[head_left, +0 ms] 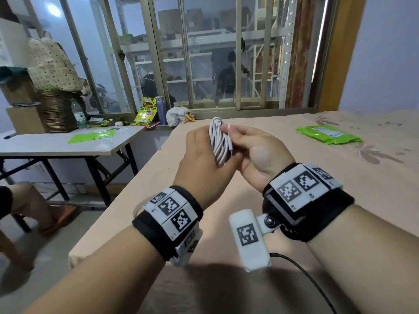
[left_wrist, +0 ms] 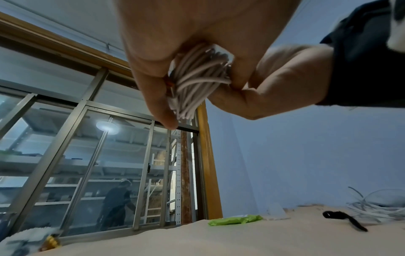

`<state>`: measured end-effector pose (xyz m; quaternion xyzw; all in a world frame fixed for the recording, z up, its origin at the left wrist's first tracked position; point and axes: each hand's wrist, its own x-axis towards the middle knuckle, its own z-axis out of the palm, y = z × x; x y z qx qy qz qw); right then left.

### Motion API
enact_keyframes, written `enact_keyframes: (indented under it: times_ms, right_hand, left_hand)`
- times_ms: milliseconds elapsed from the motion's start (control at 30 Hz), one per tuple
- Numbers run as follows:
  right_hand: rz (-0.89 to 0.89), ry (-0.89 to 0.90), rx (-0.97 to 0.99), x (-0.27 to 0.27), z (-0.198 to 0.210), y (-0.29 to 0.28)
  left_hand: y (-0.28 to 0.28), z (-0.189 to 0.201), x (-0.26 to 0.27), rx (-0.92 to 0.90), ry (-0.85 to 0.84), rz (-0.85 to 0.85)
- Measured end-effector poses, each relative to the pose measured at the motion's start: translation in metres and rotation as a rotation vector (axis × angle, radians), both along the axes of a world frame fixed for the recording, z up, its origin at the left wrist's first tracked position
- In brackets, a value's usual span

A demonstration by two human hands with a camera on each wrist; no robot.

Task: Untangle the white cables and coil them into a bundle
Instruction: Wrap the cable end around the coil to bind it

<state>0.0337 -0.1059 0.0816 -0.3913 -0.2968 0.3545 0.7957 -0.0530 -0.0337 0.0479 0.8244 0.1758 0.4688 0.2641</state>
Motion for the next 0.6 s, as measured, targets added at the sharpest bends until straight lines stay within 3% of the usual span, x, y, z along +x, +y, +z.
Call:
enact_keyframes:
  times_ms: [267, 600]
  right_hand:
    - [-0.043, -0.061, -0.164, -0.002, -0.009, 0.009]
    - [-0.187, -0.182, -0.265, -0.002, -0.007, 0.021]
  left_hand:
    - [0.007, -0.005, -0.006, -0.076, 0.066, 0.027]
    - [0.015, -0.006, -0.002, -0.261, -0.012, -0.014]
